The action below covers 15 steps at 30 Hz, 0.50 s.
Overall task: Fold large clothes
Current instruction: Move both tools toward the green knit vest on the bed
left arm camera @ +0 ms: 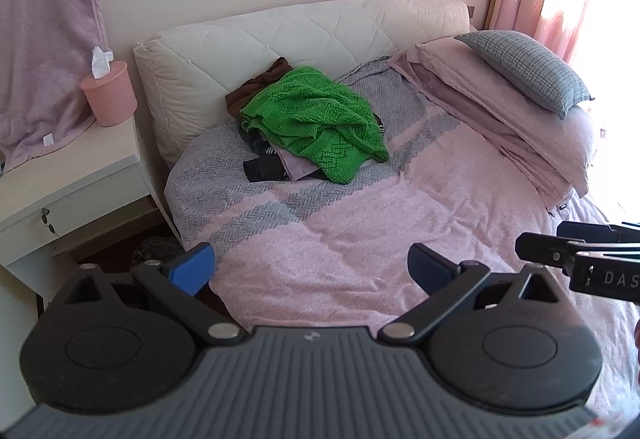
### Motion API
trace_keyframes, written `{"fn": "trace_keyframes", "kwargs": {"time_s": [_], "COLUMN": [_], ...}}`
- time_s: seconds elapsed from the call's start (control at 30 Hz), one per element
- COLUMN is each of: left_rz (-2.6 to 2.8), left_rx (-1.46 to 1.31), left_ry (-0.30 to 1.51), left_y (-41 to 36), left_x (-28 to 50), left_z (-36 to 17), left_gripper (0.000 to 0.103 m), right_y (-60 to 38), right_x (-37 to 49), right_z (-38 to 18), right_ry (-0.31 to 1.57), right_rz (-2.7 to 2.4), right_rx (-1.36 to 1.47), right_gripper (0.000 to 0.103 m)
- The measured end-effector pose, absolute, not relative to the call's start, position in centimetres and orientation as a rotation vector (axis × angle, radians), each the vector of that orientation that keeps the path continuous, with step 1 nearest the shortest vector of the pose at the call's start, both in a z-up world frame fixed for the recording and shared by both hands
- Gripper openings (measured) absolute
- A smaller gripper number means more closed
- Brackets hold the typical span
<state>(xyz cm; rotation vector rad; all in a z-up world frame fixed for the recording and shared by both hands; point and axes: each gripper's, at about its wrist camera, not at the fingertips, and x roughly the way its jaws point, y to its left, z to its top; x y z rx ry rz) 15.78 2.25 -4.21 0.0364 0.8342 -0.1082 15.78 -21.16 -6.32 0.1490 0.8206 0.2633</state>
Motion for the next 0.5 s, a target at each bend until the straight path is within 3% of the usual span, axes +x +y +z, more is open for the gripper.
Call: {"fn": "trace_keyframes", "kwargs": {"time_s": [0.5], "left_rz": [-0.178], "left_rx": [0.072], "left_ry": [0.886], "left_y": [6.7], "left_x": [29.9], "left_z": [-5.7], "left_gripper": [0.101], "right_y": [-16.4], "right_x": [28.0], "right_z": [-7.5], "right_ry": [0.854], "right_rz": [0.176], "right_rx": [0.184], "right_gripper": [0.063]}}
